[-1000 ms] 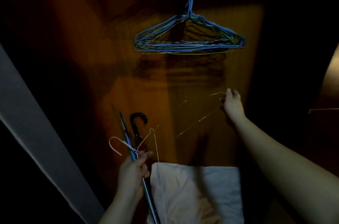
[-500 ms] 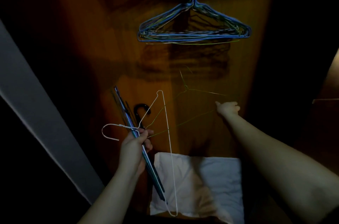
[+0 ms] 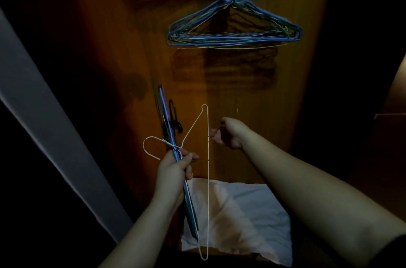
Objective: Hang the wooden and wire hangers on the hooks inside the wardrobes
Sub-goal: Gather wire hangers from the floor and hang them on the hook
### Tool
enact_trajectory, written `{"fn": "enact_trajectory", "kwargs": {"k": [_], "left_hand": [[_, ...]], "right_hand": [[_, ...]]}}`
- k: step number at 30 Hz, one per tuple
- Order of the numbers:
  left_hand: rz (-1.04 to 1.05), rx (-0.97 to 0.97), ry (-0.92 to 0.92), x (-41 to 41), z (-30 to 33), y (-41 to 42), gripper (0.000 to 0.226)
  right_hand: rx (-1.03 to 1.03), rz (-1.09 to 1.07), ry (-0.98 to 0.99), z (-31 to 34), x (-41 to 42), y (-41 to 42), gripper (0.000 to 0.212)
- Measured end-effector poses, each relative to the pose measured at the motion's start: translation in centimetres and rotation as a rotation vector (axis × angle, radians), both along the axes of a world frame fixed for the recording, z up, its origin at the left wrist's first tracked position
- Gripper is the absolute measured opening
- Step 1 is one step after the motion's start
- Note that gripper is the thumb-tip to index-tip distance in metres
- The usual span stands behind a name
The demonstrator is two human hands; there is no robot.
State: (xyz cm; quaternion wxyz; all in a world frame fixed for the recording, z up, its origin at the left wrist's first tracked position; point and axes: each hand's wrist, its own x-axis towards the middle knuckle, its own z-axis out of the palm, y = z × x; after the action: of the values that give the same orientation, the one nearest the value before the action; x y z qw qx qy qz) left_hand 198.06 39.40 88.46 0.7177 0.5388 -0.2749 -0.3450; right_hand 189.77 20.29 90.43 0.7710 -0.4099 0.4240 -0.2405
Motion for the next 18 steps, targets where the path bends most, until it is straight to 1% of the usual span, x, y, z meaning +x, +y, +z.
{"fn": "enact_trajectory", "kwargs": {"k": [3,5,8,10,11,13,16,18], "left_hand": [[-0.022,0.036,-0.067,-0.1,-0.4,0.4,0.011],[-0.03,0.044,-0.115,-0.5,-0.5,0.7,0.007],[-0.039,0.059,-0.17,-1.2,-0.4,0.7,0.004],[-0.032,0.074,-0.159,-1.3,-0.4,0.6,0.003],[-0.016,0.082,-0.153,-1.2,-0.4,0.5,0.008],[0.025,0.095,-0.151,-0.9,-0.2,0.4,0.013],[0.054,0.094,-0.092,-0.4,0.4,0.1,0.021],[0.048,0.07,-0.009,-0.1,0.9,-0.2,0.025]], "right_hand": [[0.07,-0.047,-0.068,0.6,-0.1,-0.8,0.031],[0.086,-0.09,-0.065,0.9,-0.2,-1.2,0.027],[0.087,-0.129,-0.001,1.2,-0.7,-1.5,0.027],[0.087,-0.161,0.026,1.5,-1.3,-2.0,0.028],[0.053,-0.139,0.072,1.6,-1.6,-2.3,0.029],[-0.098,-0.04,0.257,2.1,-2.5,-2.8,0.029],[-0.404,0.047,0.537,3.0,-4.2,-3.8,0.029],[-0.585,0.041,0.64,4.0,-5.2,-4.5,0.03]]}}
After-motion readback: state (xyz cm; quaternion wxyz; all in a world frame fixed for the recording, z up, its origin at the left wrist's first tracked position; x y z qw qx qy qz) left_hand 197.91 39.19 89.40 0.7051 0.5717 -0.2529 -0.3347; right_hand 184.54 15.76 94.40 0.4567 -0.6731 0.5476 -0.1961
